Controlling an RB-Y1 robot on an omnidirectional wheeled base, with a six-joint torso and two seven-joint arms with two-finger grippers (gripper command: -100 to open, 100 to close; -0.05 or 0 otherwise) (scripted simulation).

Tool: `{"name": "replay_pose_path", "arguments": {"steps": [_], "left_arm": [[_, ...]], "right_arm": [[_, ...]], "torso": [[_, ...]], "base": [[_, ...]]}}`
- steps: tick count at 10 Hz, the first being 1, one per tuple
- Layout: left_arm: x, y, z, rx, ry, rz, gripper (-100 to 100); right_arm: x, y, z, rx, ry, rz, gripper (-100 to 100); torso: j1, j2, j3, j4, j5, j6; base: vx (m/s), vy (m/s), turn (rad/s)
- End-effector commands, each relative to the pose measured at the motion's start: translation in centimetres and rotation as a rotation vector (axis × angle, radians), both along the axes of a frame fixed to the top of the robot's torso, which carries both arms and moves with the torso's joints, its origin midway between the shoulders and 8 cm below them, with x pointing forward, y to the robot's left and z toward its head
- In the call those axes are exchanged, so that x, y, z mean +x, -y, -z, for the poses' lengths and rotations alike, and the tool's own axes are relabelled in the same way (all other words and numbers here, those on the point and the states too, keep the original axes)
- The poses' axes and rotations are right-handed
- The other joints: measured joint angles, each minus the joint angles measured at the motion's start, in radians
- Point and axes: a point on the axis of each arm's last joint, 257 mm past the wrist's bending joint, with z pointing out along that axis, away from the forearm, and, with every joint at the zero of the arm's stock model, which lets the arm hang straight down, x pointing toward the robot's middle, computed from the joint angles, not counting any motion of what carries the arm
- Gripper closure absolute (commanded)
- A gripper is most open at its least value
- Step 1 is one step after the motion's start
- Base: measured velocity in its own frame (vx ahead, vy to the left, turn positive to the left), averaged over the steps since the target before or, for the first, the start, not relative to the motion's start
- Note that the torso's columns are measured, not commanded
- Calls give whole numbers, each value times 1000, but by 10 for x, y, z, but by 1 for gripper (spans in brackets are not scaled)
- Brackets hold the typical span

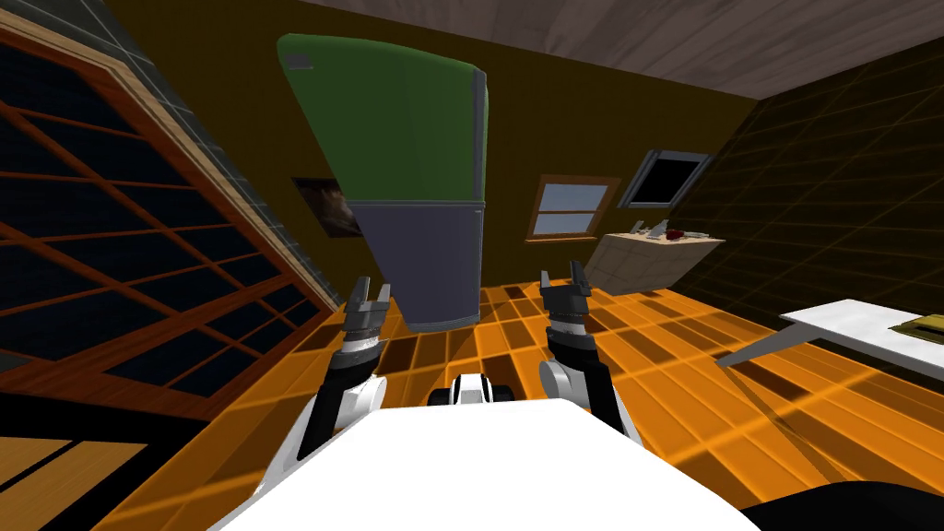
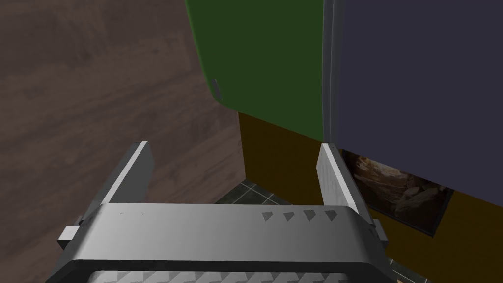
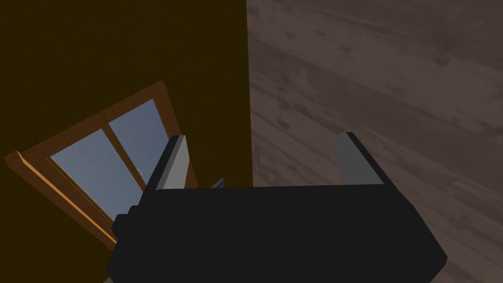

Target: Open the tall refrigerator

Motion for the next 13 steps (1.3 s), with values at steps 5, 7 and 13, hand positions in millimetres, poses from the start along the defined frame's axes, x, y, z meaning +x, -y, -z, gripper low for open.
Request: {"name": "replay_pose_path", "arguments": {"steps": [5, 7, 13], "left_arm": [[27, 6, -32, 97, -11, 48, -100], [35, 5, -48, 105, -7, 50, -100], [50, 1, -84, 96, 7, 43, -100]], "right_arm": [[0, 0, 0, 0, 0, 0, 0], [0, 0, 0, 0, 0, 0, 0], [0, 0, 0, 0, 0, 0, 0]], "torso": [[0, 0, 0, 0, 0, 0], [1, 0, 0, 0, 0, 0], [2, 1, 1, 0, 1, 0]], "base": [[97, -89, 23], [128, -111, 34], [114, -104, 25]]}}
